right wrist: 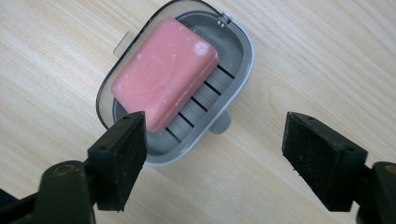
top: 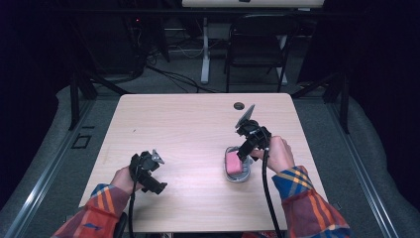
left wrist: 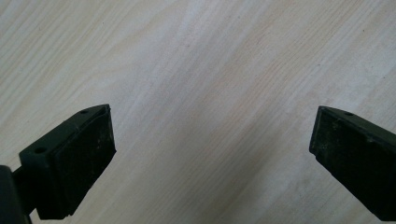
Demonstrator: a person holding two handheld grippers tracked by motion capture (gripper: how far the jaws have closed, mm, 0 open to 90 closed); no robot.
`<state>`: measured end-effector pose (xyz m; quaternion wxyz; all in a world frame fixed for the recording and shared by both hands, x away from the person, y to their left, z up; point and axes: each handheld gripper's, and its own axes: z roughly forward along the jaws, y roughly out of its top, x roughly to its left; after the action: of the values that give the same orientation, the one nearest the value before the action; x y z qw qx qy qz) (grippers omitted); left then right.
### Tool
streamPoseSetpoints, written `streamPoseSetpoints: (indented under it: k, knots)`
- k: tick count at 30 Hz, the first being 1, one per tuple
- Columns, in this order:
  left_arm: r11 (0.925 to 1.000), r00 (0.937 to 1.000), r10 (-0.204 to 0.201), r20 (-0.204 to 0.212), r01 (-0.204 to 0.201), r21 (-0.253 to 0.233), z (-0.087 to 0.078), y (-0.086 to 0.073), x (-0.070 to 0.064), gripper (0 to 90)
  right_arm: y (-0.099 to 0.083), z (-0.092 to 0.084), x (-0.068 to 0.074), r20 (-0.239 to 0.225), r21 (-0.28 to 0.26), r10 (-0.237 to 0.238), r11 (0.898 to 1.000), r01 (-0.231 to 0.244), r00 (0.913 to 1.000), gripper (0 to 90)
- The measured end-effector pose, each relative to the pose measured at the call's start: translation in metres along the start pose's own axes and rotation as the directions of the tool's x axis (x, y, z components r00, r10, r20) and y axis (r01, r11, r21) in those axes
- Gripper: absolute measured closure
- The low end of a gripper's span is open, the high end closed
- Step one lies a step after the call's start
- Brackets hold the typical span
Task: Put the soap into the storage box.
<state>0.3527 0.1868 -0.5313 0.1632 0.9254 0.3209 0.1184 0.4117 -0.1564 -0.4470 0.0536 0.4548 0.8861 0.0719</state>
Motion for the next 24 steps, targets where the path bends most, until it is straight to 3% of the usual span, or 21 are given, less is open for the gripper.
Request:
streamPoseSetpoints:
  k: [12, 20, 24]
  knots:
    - [1.0000, 1.0000, 0.001, 0.000, -0.001, 0.002, 0.000, 0.000, 0.000, 0.1, -0.033, -0.016, -0.013, 0.028, -0.046, -0.010, 0.999, 0.011, 0.9996, 10.0]
    - [1.0000, 1.0000, 0.001, -0.002, -0.001, 0.002, 0.001, 0.000, -0.001, 0.1, -0.062, -0.022, -0.027, 0.029, -0.069, 0.028, 0.997, -0.026, 0.9992, 0.0]
    - [1.0000, 1.0000, 0.002, -0.001, -0.002, 0.005, 0.001, 0.000, -0.001, 0.1, -0.078, -0.020, -0.033, 0.033, -0.080, 0.050, 0.996, -0.047, 0.9982, 0.0]
